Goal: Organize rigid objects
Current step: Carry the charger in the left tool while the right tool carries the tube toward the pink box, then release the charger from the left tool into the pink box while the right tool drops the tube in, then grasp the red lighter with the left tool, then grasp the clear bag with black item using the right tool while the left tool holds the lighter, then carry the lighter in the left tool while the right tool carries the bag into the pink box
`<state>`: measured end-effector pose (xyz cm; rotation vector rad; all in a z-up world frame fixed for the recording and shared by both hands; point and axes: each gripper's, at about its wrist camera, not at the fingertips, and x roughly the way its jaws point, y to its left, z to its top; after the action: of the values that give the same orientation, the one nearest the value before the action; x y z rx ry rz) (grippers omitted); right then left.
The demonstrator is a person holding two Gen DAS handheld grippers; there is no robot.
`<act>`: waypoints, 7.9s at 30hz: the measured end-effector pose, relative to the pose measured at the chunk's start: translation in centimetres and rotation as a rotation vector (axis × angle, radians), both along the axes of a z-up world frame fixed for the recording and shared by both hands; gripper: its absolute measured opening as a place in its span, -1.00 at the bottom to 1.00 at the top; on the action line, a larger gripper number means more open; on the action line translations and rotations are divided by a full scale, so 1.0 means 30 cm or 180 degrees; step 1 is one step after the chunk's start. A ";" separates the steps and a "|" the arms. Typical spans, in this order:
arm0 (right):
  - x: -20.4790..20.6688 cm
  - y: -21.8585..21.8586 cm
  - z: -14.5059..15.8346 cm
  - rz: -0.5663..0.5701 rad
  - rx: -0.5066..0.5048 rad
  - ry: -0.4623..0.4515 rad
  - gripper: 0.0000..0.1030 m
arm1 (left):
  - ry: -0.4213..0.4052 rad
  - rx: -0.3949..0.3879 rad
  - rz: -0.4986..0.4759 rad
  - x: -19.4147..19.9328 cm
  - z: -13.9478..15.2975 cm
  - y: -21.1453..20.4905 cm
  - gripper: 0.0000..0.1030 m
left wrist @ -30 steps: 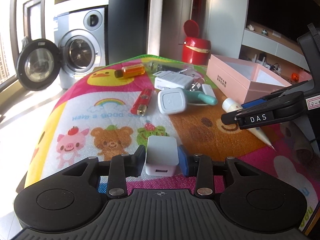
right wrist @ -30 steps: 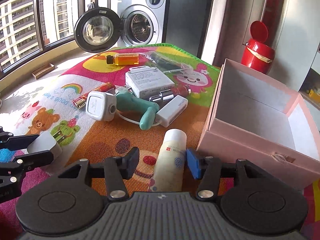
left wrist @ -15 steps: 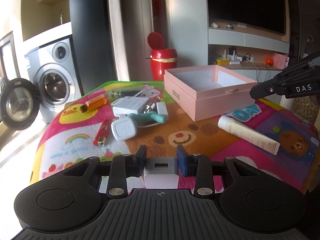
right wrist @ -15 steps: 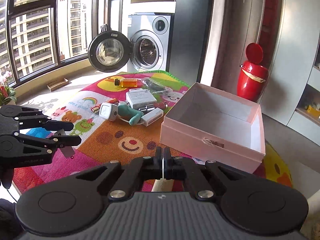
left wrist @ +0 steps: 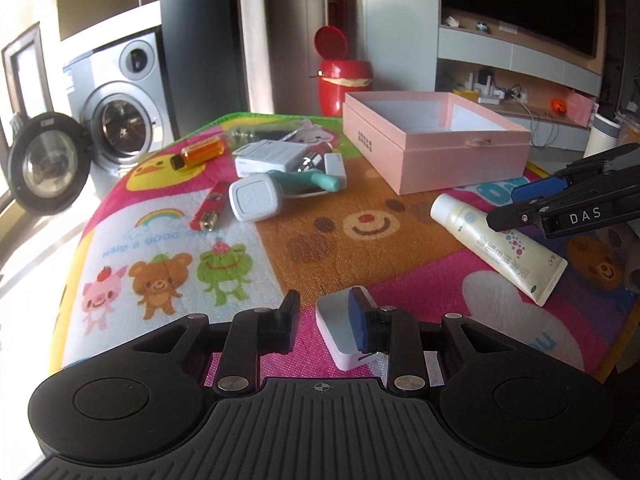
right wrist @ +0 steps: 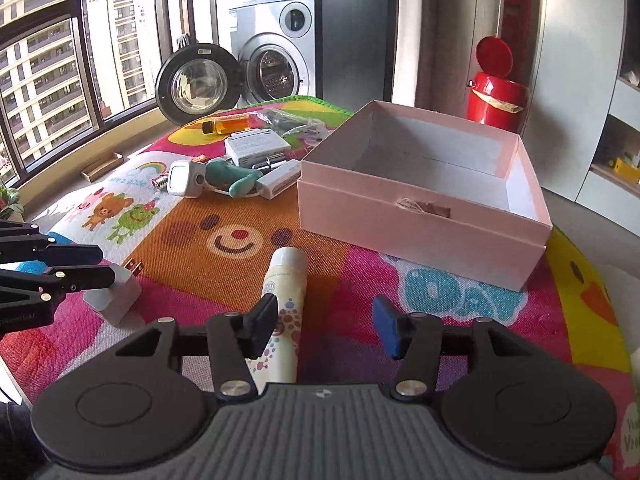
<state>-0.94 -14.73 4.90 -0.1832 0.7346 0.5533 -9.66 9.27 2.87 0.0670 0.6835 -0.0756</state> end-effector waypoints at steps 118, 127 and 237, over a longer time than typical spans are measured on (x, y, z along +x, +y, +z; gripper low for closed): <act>0.049 0.205 -0.051 0.0461 -0.0313 -0.0289 0.29 | -0.0227 -0.1476 0.0421 0.423 -0.020 0.334 -0.27; 0.054 0.224 -0.082 0.0453 -0.0306 -0.0125 0.29 | -0.0214 -0.1187 -0.0137 0.356 -0.014 0.259 -0.20; 0.169 -0.276 0.404 -0.0261 0.0377 -0.0699 -0.61 | -0.0796 -0.0511 -0.0991 0.321 0.359 -0.237 -0.48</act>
<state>4.13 -23.00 17.03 -0.1012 0.4921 0.4880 -0.04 2.17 13.65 0.0274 0.4109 -0.4141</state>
